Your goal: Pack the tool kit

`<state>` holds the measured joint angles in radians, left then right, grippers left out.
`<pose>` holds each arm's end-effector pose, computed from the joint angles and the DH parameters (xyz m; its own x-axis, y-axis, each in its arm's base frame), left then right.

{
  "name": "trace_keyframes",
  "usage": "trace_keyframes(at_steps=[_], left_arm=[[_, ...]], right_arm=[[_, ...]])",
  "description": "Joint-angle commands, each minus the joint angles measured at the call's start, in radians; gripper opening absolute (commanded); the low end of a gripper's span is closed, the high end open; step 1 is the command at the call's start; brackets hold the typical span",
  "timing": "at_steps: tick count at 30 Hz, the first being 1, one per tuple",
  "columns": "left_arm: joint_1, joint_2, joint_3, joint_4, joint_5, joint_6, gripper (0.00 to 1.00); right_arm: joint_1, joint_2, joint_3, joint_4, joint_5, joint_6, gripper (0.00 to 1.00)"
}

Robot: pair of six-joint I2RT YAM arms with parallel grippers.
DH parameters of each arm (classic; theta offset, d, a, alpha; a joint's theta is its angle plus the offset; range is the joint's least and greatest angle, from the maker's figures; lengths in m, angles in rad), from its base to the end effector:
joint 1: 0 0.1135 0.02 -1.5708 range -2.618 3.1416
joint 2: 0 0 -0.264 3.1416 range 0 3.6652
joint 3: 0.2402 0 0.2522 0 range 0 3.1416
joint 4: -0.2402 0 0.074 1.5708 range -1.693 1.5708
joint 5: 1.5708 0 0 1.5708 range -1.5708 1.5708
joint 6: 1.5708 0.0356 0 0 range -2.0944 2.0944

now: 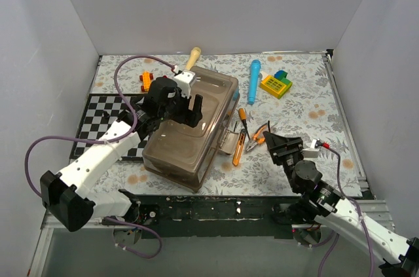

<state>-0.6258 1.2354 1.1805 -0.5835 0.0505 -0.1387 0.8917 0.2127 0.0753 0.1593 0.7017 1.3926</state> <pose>0.2169 -0.1590 0.3440 -0.5638 0.2371 -0.7912 0.5452 0.8264 -0.1408 0.0895 0.0743 0.1973 -0.1835 0.9694 -0.1633 -0.0470 0.1573 0.9864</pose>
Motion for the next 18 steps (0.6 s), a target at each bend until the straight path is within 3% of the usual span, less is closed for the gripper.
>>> trace_keyframes(at_steps=[1, 8, 18], left_arm=[[-0.025, 0.018, 0.048, -0.027, -0.090, 0.010, 0.75], [-0.038, 0.065, 0.048, -0.045, -0.101, 0.021, 0.58], [-0.097, 0.101, 0.073, -0.084, -0.184, 0.037, 0.38]], right_arm=[[0.004, -0.064, 0.113, -0.452, 0.111, -0.176, 0.71], [0.004, 0.147, 0.188, -0.359, 0.002, -0.279, 0.70], [0.006, 0.494, 0.461, -0.333, -0.145, -0.487, 0.69]])
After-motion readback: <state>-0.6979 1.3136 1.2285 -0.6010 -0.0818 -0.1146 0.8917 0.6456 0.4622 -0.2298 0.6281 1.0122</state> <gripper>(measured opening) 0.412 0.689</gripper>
